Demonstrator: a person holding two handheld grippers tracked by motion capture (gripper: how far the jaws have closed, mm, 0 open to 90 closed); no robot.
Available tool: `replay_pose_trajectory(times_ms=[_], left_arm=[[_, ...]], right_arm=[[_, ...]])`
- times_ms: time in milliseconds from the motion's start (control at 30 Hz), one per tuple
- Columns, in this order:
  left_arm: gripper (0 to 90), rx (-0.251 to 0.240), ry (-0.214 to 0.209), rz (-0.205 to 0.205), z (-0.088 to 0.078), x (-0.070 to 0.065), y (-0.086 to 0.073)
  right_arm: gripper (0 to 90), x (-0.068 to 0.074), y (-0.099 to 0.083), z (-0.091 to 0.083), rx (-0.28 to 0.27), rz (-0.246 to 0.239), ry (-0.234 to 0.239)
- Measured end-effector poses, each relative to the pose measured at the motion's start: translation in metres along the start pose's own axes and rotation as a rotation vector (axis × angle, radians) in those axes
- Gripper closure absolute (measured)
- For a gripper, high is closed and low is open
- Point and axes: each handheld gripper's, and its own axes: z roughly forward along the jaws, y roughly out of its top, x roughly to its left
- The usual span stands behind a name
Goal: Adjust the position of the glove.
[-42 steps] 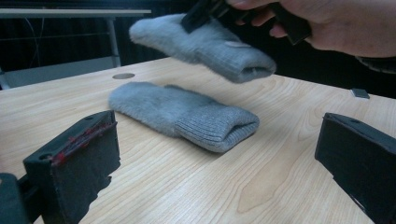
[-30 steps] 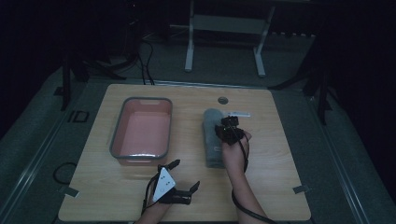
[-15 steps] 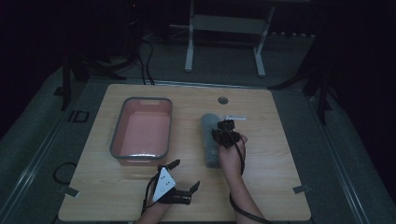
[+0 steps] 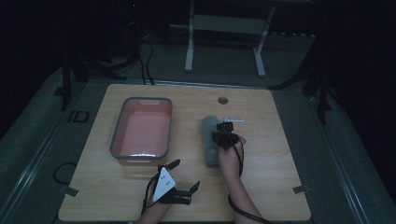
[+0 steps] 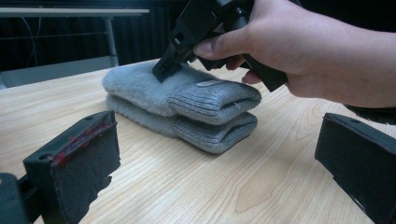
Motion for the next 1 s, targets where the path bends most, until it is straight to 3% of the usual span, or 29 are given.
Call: replay_pose_trajectory(times_ms=[100, 467, 567, 667, 767, 867, 1000], left_arm=[[0.1, -0.001, -0.002, -0.001, 0.000, 0.000, 0.000], [0.1, 0.001, -0.001, -0.001, 0.000, 0.000, 0.000], [0.1, 0.001, 0.001, -0.002, 0.000, 0.000, 0.000], [0.1, 0.002, 0.004, -0.005, 0.000, 0.000, 0.000], [0.1, 0.006, 0.015, -0.008, 0.001, 0.000, 0.000], [0.1, 0.016, 0.040, -0.008, 0.001, 0.000, 0.001], [0.1, 0.029, 0.045, -0.003, 0.002, 0.000, 0.001]], right_arm=[[79.8, -0.002, -0.004, 0.006, 0.001, 0.002, -0.009], [68.2, -0.009, -0.009, 0.013, 0.025, 0.006, 0.037], [60.0, -0.008, -0.007, 0.012, 0.028, 0.014, 0.059], [52.6, -0.008, -0.004, 0.007, 0.007, 0.013, 0.075], [41.1, -0.010, -0.002, 0.003, -0.018, -0.025, 0.092], [37.8, -0.013, 0.001, -0.003, -0.036, -0.023, 0.108], [27.4, -0.024, 0.009, -0.016, -0.085, -0.057, 0.129]])
